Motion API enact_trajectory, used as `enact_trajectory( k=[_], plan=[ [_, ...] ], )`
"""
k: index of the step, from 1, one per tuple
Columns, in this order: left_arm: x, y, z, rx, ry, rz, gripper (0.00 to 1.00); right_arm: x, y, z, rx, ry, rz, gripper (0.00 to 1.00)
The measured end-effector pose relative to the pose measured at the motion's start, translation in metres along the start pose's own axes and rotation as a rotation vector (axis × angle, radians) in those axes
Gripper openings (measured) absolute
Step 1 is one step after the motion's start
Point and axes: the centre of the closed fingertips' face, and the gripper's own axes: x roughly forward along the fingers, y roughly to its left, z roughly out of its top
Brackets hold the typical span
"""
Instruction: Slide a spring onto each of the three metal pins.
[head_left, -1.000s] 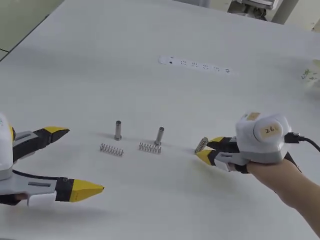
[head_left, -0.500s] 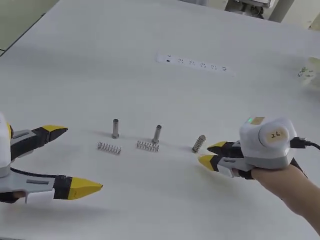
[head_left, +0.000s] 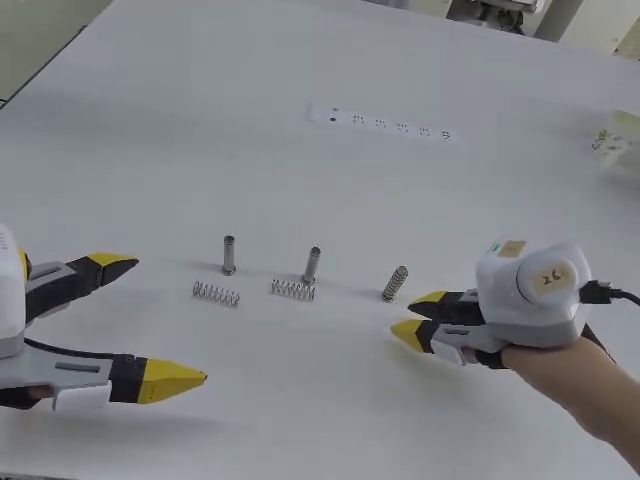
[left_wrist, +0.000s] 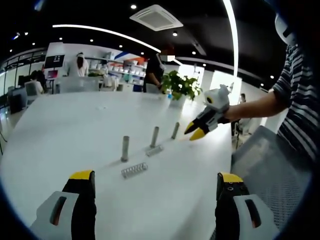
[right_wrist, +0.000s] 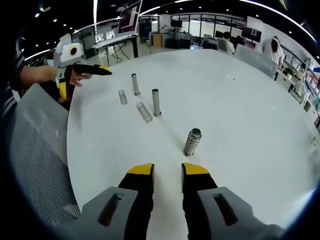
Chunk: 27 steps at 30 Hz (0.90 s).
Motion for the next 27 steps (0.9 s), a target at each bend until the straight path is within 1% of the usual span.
enact_trajectory(
  k=[3,8,16,20,23,27],
  plan=[
    [-0.001,0.0,0.0,-0.002,0.0,0.001,0.98,0.002,0.007,0.002,-0.001,0.0,0.019,0.2],
    [-0.001,-0.001,-0.002,0.0,0.006,-0.002,0.98,0.007,0.019,0.007,-0.028,0.005,0.051,0.19],
    [-0.002,-0.001,-0.003,0.001,0.014,-0.005,0.98,0.014,0.033,0.026,-0.076,-0.007,0.089,0.19],
    [-0.003,0.0,-0.001,-0.001,0.009,-0.004,0.98,0.018,0.039,0.035,-0.079,-0.014,0.119,0.19],
    [-0.004,0.001,0.0,0.004,0.005,0.002,0.97,0.022,0.044,0.039,-0.111,-0.007,0.129,0.18],
    [-0.004,0.0,-0.001,-0.001,0.007,-0.001,0.97,0.03,0.054,0.051,-0.14,-0.01,0.159,0.18]
  ],
)
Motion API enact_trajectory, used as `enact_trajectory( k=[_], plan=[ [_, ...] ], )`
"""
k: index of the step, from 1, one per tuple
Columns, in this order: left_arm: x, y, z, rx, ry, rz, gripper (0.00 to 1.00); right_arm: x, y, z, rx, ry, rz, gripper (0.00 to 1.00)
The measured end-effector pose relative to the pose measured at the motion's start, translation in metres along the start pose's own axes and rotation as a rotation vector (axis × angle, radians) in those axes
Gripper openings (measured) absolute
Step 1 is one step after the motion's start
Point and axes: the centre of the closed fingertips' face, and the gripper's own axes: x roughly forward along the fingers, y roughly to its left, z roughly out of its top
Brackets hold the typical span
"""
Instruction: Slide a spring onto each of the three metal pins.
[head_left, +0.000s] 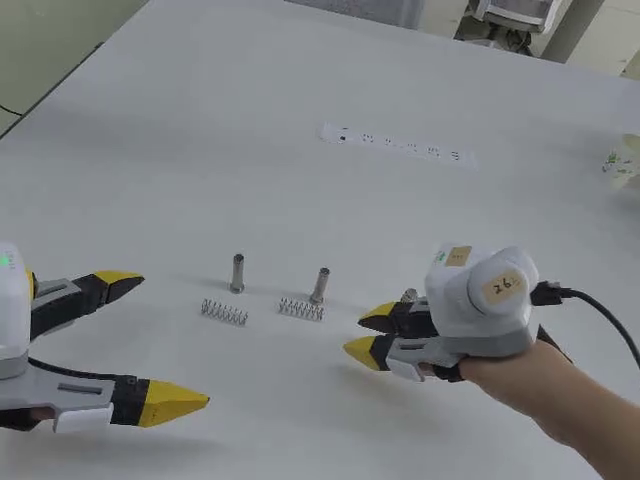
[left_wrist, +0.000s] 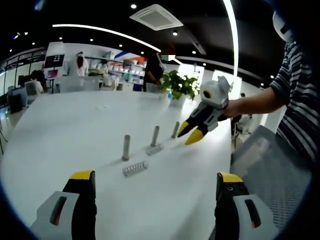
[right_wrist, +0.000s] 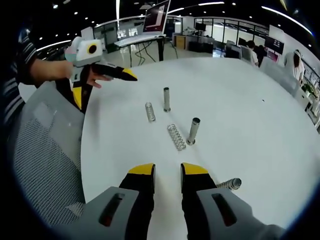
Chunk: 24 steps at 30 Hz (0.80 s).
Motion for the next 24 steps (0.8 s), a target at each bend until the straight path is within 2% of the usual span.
enact_trajectory(
  k=[4,8,13,24],
  plan=[
    [-0.002,0.0,-0.001,-0.002,0.002,0.001,0.97,0.01,0.006,0.013,-0.039,-0.005,0.02,0.18],
    [-0.003,-0.001,-0.003,-0.004,0.006,0.001,0.97,0.02,0.004,0.021,-0.076,0.0,0.022,0.16],
    [-0.003,-0.004,-0.006,-0.005,0.012,-0.002,0.97,0.028,-0.003,0.03,-0.078,-0.002,0.016,0.16],
    [-0.006,-0.004,-0.012,-0.014,0.02,0.001,0.97,0.04,-0.009,0.022,-0.077,0.028,0.011,0.16]
  ],
)
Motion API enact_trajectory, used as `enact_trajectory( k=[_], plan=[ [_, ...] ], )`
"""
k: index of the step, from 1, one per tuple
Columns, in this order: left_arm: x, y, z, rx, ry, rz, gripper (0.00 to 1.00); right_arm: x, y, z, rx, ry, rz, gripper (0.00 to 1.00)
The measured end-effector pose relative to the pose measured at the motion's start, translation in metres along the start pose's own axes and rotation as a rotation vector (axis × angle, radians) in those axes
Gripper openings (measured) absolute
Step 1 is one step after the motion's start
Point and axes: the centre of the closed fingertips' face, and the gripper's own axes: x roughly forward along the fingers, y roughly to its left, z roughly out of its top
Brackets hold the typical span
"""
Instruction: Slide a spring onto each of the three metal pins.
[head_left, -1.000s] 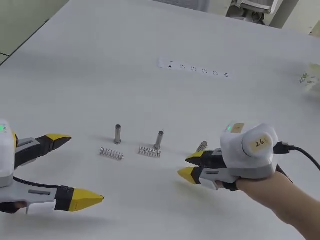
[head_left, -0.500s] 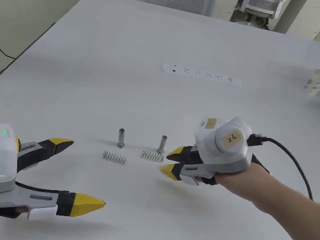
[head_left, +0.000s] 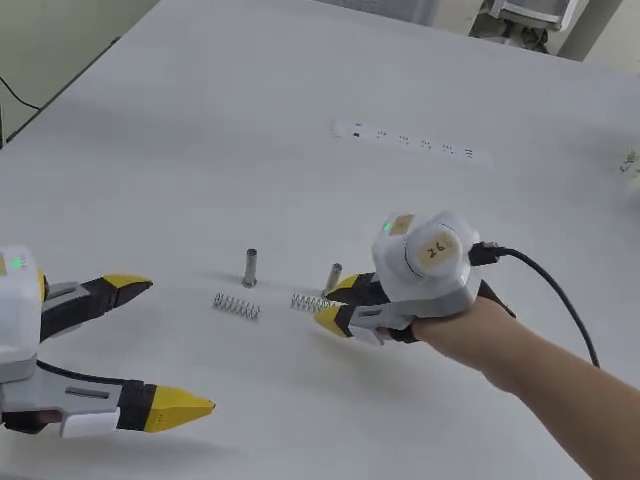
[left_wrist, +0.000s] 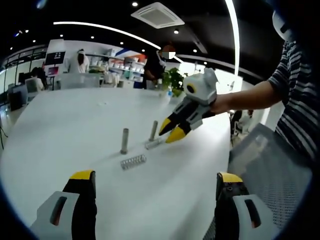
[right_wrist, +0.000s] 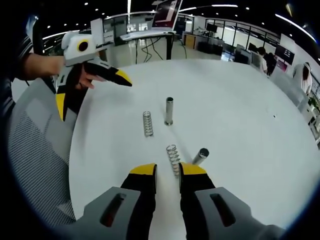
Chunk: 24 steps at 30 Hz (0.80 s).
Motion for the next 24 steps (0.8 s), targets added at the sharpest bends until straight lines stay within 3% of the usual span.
enact_trajectory(
  k=[24],
  plan=[
    [-0.001,-0.001,-0.005,-0.01,0.013,-0.003,0.96,0.02,-0.003,-0.017,-0.004,0.056,0.001,0.13]
  ],
)
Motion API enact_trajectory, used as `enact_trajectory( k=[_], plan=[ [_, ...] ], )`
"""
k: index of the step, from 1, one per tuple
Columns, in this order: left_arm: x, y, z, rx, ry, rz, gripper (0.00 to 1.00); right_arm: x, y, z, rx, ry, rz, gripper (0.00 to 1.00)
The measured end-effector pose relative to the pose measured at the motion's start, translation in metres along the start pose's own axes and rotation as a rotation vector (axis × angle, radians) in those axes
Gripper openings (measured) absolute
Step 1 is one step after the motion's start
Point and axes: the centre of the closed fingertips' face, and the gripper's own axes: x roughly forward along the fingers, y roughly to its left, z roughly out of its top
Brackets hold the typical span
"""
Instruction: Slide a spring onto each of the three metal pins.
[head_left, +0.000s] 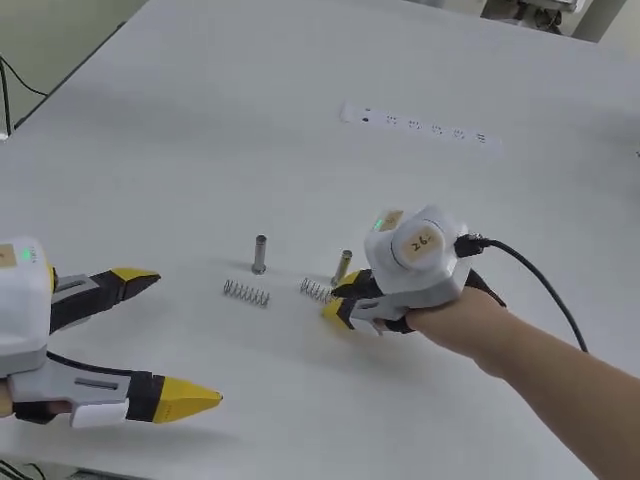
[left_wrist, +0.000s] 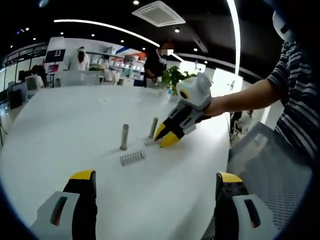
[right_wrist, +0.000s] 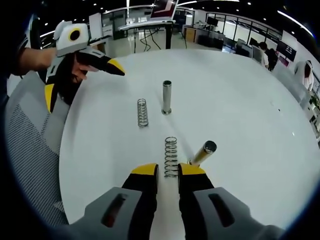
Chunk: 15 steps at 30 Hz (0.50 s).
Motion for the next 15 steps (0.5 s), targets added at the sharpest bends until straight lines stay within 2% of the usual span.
enact_trajectory(
  k=[4,9,15],
  plan=[
    [0.0009,-0.001,0.0009,0.001,-0.002,-0.003,0.96,-0.0005,0.0005,-0.0004,0.0,-0.008,0.003,0.09],
    [0.0039,-0.0041,0.0012,0.003,0.002,-0.015,0.96,0.0,0.0022,0.0007,0.028,-0.032,0.003,0.08],
    [0.0064,-0.01,0.0058,0.023,-0.001,-0.039,0.94,-0.0084,0.009,0.0068,-0.002,-0.055,0.001,0.08]
  ],
)
